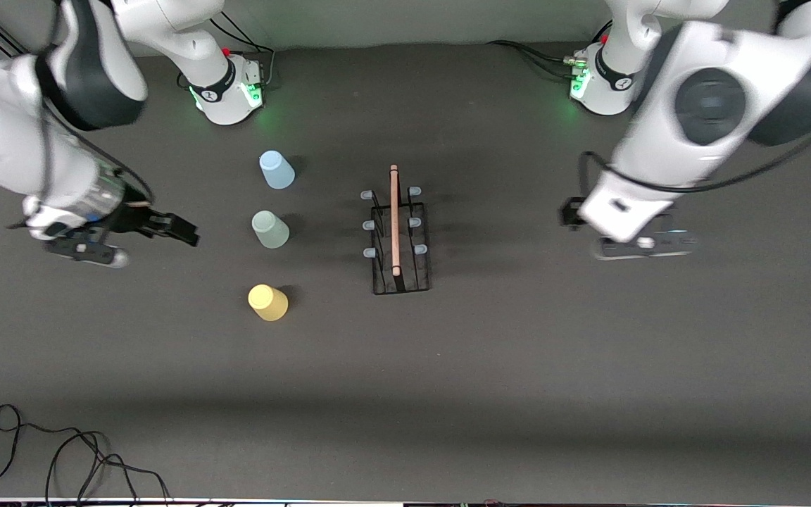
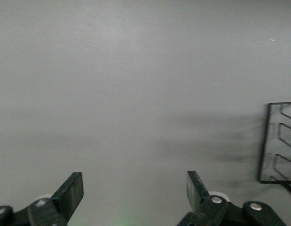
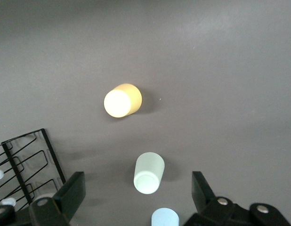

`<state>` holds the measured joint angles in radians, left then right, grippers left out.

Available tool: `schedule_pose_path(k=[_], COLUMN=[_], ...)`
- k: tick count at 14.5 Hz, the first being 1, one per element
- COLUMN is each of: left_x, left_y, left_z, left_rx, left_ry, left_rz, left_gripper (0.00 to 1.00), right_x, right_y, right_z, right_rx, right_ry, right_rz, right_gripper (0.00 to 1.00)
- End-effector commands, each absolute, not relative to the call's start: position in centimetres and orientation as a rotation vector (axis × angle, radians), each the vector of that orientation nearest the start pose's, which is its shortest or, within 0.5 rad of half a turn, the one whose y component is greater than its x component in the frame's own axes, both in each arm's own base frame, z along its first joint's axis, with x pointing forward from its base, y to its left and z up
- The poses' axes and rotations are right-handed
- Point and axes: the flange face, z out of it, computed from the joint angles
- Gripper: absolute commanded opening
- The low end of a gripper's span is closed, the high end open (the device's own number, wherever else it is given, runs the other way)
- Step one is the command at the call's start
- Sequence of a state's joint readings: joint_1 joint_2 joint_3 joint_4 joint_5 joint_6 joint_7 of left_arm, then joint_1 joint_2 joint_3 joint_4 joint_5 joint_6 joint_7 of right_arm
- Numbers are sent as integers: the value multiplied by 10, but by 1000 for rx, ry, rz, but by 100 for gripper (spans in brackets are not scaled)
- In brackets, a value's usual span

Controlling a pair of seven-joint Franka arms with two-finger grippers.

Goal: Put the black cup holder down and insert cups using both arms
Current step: 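Retract the left gripper while the right gripper moves toward the cups, then lower the open right gripper around the pale green cup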

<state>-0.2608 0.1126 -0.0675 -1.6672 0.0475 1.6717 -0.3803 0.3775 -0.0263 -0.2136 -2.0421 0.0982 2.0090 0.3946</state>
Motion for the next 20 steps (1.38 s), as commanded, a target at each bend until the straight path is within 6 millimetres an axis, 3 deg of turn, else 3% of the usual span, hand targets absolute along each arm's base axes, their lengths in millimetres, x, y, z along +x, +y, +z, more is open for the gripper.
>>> schedule_pose_path(k=[1,4,5,8,10,15,20], left_x=[551,538,538,530,529,531,537], left_y=[-117,-66,-61,-55,-35,-33,-22], left_z=[533,535,538,552,560,577,588], left_rx=[-3067,-3082,-3083,-3083,-3096,-3094,-3089], left_ry=[14,-52,-54,18,39,74,125], left_rz=[120,-15,-46,-52,-52,-23,35], left_gripper=[99,99,100,100,100,100,100], right_x=[512,495,491,492,486,459,438], right_y=[101,128,141,146,150,153,172], right_z=[410,360,348,313,290,240,221], right_rx=[-3000,-3010,-3017,-3031,-3044,-3080,-3118], right_ry=[501,511,509,533,521,486,404], right_rz=[37,47,58,47,34,35,105], right_gripper=[100,100,100,100,100,100,100])
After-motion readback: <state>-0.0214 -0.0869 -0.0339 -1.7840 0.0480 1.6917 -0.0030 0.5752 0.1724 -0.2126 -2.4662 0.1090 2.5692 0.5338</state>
